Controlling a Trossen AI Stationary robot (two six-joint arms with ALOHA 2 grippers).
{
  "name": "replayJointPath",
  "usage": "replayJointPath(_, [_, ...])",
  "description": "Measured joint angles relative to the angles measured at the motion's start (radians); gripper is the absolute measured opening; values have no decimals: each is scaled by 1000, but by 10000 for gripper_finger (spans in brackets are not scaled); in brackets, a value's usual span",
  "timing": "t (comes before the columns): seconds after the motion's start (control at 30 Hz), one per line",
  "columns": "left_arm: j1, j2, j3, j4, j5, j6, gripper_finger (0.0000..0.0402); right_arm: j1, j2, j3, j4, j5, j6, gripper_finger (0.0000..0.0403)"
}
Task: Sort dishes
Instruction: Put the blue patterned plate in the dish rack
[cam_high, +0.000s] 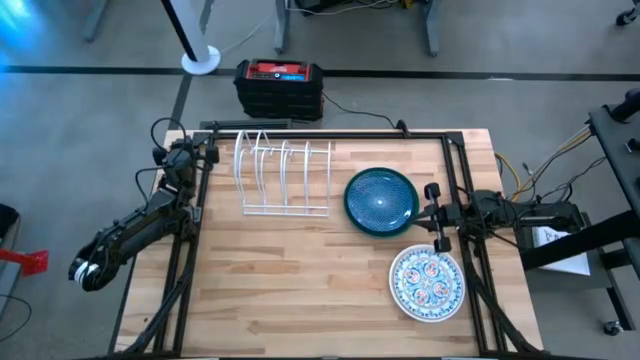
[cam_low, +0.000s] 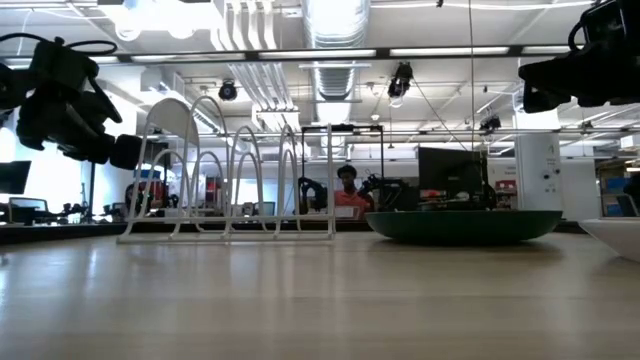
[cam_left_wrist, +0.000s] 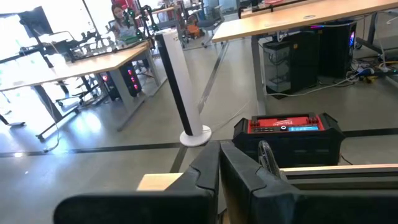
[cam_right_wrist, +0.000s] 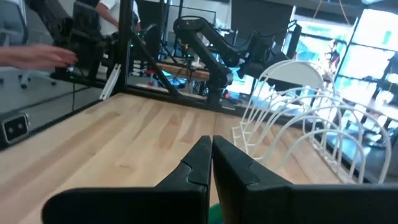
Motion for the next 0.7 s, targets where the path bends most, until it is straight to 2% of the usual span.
replayJointPath(0.13, [0, 0, 0, 0, 0, 0, 2, 0, 0, 0, 0, 0, 11, 7])
replayJointPath(0.33, [0, 0, 0, 0, 0, 8, 2, 0, 0, 0, 0, 0, 133, 7])
replayJointPath(0.53, [0, 0, 0, 0, -22, 154, 2, 0, 0, 0, 0, 0, 147, 7])
replayJointPath(0.7, [0, 0, 0, 11, -37, 205, 2, 0, 0, 0, 0, 1, 150, 7])
